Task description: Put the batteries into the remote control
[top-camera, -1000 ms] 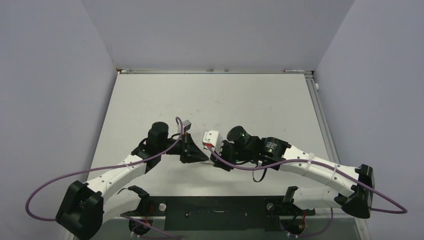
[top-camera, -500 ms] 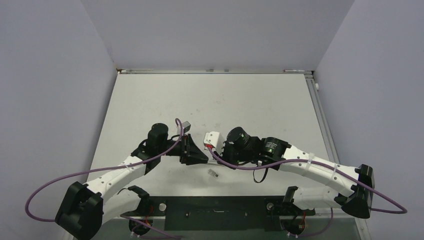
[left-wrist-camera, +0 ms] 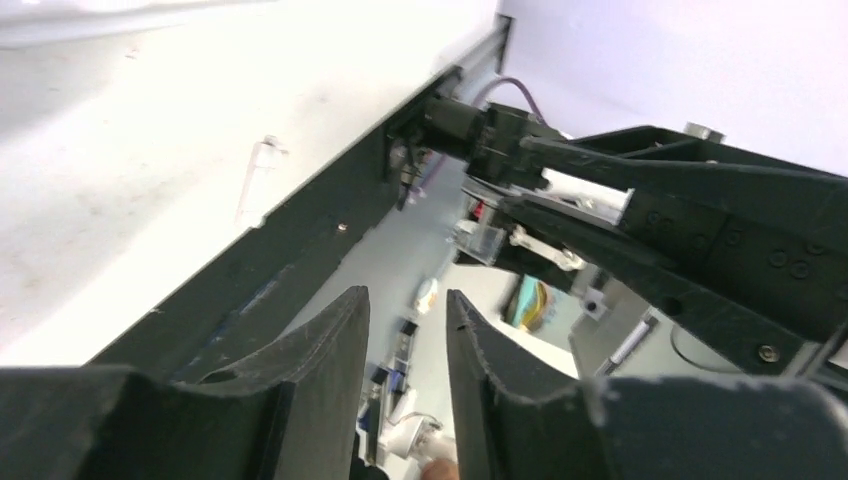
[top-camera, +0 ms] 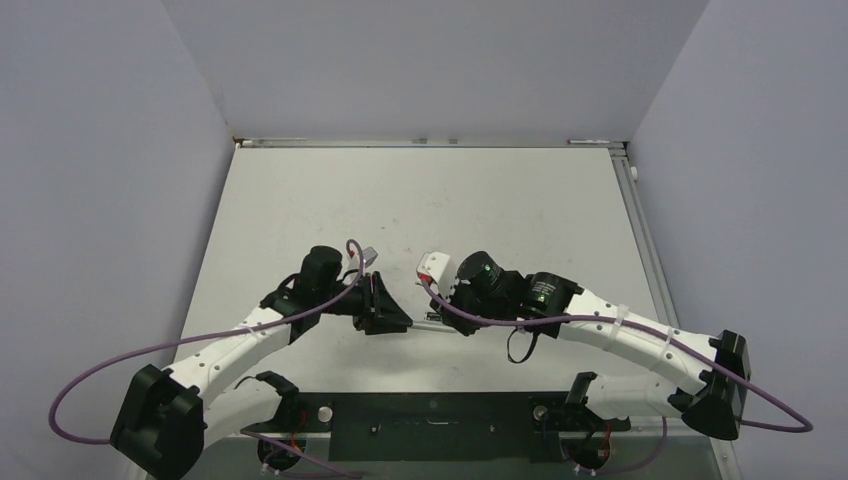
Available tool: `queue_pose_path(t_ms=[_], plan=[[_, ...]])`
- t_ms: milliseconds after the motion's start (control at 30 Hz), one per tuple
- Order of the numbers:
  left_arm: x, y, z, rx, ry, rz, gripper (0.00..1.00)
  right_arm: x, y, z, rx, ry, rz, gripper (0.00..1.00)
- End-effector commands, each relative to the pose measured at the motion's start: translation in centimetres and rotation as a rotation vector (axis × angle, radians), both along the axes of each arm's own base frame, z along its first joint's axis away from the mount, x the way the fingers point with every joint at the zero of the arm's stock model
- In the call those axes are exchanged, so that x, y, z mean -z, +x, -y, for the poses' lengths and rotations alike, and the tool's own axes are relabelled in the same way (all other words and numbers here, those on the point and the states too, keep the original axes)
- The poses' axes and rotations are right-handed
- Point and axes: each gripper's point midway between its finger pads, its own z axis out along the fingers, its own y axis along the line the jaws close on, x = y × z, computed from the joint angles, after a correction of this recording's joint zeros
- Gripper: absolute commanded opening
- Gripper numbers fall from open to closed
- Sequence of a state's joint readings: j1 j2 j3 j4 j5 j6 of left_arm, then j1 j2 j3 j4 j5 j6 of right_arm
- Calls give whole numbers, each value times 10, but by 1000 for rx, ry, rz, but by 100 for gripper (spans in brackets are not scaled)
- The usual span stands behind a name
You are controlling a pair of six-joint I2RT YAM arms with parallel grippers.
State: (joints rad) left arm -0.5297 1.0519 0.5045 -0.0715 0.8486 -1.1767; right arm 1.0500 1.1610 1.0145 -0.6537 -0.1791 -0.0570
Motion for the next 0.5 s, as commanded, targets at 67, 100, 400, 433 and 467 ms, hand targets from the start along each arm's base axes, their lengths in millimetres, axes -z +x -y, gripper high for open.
queue_pose_path(t_ms=[67, 100, 400, 433, 467], plan=[[34, -7, -14, 30, 279, 93, 37, 37, 1, 6, 167, -57, -175, 40], [40, -10, -15, 33, 297, 86, 38, 45, -4, 5, 178, -57, -211, 46], [68, -33, -7, 71, 399, 102, 49, 78, -37, 2, 533, -51, -322, 56], [71, -33, -9, 72, 412, 108, 49, 80, -40, 4, 578, -57, -296, 57], [72, -34, -11, 74, 427, 114, 49, 82, -45, 7, 607, -68, -274, 57]])
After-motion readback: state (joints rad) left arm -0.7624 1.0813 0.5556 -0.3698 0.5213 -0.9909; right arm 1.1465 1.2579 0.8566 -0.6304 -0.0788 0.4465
